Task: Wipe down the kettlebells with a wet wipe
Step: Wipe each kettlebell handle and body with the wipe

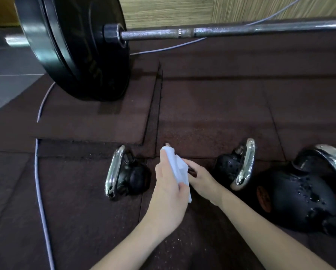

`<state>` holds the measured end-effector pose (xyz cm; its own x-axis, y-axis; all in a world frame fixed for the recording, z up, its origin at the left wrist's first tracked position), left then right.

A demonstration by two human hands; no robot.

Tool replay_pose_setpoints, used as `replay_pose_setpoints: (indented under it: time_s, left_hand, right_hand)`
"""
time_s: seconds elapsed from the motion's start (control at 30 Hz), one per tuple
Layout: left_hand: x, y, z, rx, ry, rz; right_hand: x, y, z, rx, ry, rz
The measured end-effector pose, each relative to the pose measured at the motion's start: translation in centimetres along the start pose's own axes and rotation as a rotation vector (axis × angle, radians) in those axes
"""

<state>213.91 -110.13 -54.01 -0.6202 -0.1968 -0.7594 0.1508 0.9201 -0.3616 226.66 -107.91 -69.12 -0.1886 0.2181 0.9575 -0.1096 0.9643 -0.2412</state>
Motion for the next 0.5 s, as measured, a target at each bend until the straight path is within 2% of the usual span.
replay_pose_setpoints:
  time_s: [0.17, 0.3, 0.4, 0.5]
  left_hand:
    - [0.0, 4.5, -0.6, -0.119, -0.017, -0.175]
    - [-0.4, 8.5, -1.7, -0.099, 0.040, -0.326]
    - [0.0, 7.0, -1.7, -0.099, 0.001, -0.304]
    - [1.3, 2.7, -0.3, -0.069, -0.089, -0.135]
  right_hand:
    - [0.2, 0.0, 0.1, -0.021, -0.008, -0.014]
    - [0.6, 0.1, 0.0, -0.028, -0.038, -0.029]
    - [0.6, 0.3, 0.1, -0.003, -0.063, -0.051]
    - [0.3, 0.1, 0.3, 0.027, -0.043, -0.042]
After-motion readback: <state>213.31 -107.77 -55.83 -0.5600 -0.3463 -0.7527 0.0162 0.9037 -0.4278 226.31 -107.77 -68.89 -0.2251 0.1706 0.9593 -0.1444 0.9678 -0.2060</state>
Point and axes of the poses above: each hand's wrist, its own y-axis towards the middle knuckle, its own z-axis out of the palm, x = y × z, the point moved 8 cm from there along y, towards the middle knuckle, and after that the axes turned 13 degrees about -z, right-handed, at the moved point
